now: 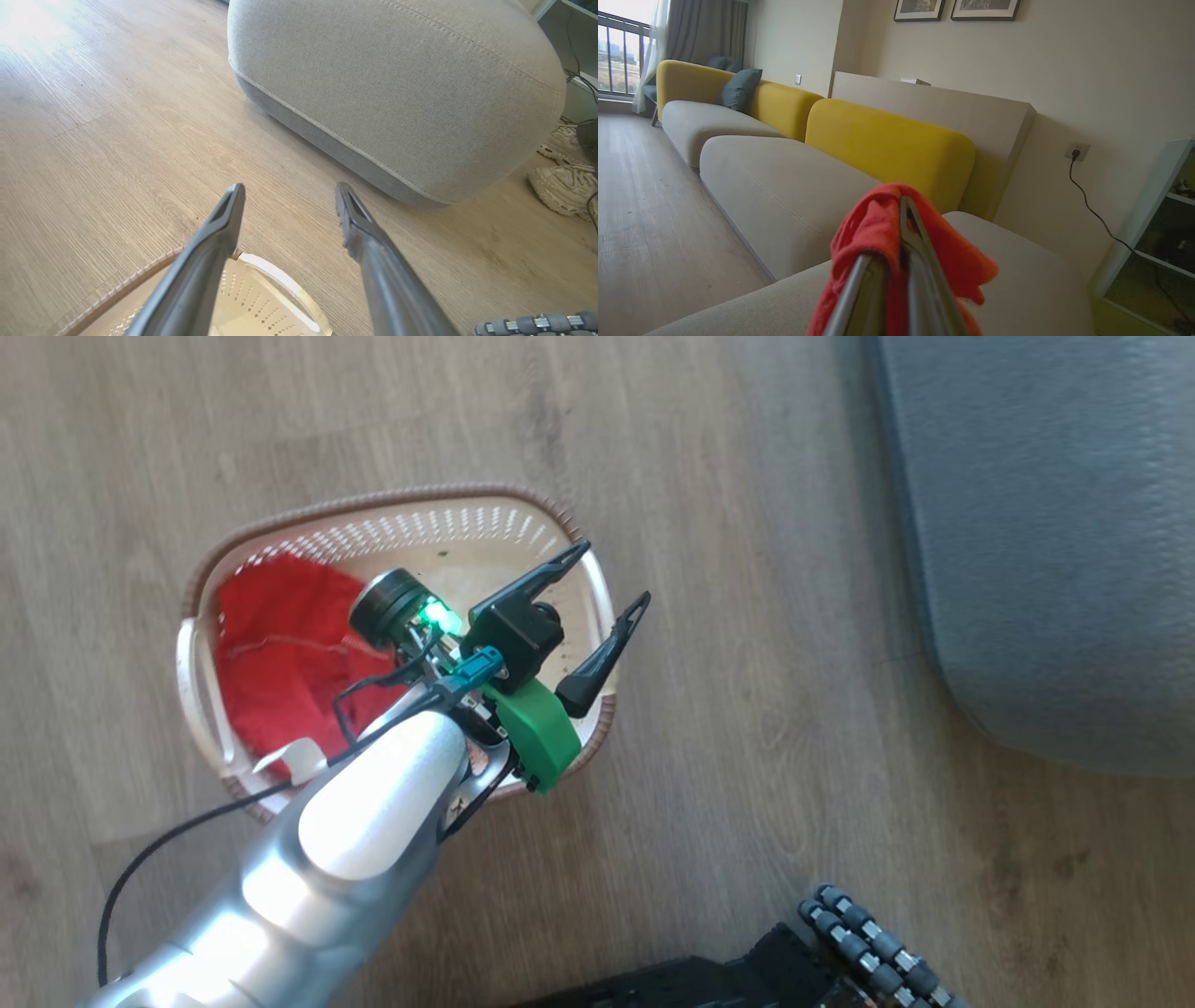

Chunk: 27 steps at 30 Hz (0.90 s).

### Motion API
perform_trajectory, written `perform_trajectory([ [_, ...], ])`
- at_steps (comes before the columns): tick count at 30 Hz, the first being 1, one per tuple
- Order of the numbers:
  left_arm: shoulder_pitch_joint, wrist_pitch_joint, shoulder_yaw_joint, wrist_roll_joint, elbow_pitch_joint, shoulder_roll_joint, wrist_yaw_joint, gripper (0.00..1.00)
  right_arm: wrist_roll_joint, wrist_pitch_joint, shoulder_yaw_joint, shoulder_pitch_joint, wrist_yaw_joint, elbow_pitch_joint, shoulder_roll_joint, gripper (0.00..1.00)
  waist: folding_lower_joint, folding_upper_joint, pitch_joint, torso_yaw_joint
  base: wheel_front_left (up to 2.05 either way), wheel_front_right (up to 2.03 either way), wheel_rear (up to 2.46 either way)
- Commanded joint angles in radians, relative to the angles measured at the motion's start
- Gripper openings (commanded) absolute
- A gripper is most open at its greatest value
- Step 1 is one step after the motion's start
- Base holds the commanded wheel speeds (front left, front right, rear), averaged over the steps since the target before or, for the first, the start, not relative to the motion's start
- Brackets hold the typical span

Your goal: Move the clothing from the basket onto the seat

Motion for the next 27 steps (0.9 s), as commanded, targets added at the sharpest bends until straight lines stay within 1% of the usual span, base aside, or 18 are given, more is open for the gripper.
perform_trajectory([
  [1, 0.001, -0.004, 0.013, 0.003, -0.036, 0.012, 0.005, 1.0, -0.026, -0.005, -0.042, -0.034, 0.007, 0.001, -0.048, 0.0, -0.0001, 0.0, 0.026, 0.025, 0.0, 0.0, 0.0],
  [4, 0.007, -0.002, 0.01, 0.0, -0.042, 0.014, 0.01, 1.0, -0.079, -0.005, -0.104, -0.055, 0.007, 0.051, -0.043, 0.0, -0.0001, 0.0, 0.045, 0.039, 0.0, 0.0, 0.0],
  [8, 0.014, -0.001, 0.003, 0.0, -0.046, 0.016, 0.013, 1.0, -0.112, -0.005, -0.177, -0.044, 0.007, 0.121, -0.003, 0.0, -0.0001, 0.0, 0.065, 0.048, 0.0, 0.0, 0.0],
  [15, 0.01, -0.002, -0.004, -0.005, -0.041, 0.006, 0.016, 1.0, -0.135, -0.005, -0.283, 0.069, 0.007, 0.183, 0.048, 0.0, -0.0001, 0.0, 0.063, 0.061, 0.0, 0.0, 0.0],
  [16, 0.009, -0.002, -0.004, -0.006, -0.038, 0.005, 0.016, 1.0, -0.138, -0.005, -0.288, 0.085, 0.007, 0.189, 0.056, 0.05, -0.0001, 0.0, 0.06, 0.061, 0.0, 0.0, 0.0],
  [17, 0.009, -0.002, -0.003, -0.008, -0.035, 0.004, 0.016, 1.0, -0.14, -0.005, -0.291, 0.1, 0.007, 0.196, 0.065, 0.41, -0.0001, 0.0, 0.056, 0.06, 0.0, 0.0, 0.0],
  [18, 0.009, -0.002, -0.002, -0.01, -0.033, 0.002, 0.016, 1.0, -0.138, -0.005, -0.297, 0.114, 0.007, 0.201, 0.072, 0.93, -0.0001, 0.0, 0.051, 0.059, 0.0, 0.0, 0.0],
  [19, 0.008, -0.003, -0.001, -0.012, -0.031, 0.001, 0.016, 1.0, -0.138, -0.005, -0.298, 0.128, 0.007, 0.206, 0.078, 1.0, -0.0001, 0.0, 0.047, 0.059, 0.0, 0.0, 0.0],
  [23, 0.006, -0.004, 0.001, -0.017, -0.021, -0.007, 0.014, 1.0, -0.118, -0.005, -0.281, 0.189, 0.007, 0.215, 0.095, 1.0, -0.0001, 0.0, 0.019, 0.058, 0.0, 0.0, 0.0],
  [26, 0.009, -0.004, 0.005, -0.023, -0.012, -0.013, 0.012, 1.0, -0.08, -0.005, -0.232, 0.242, 0.007, 0.205, 0.106, 1.0, -0.0001, 0.0, -0.008, 0.057, 0.0, 0.0, 0.0],
  [27, 0.009, -0.004, 0.005, -0.023, -0.012, -0.013, 0.012, 1.0, -0.08, -0.005, -0.232, 0.242, 0.007, 0.205, 0.106, 1.0, -0.0001, 0.0, -0.008, 0.057, 0.0, 0.0, 0.0],
])
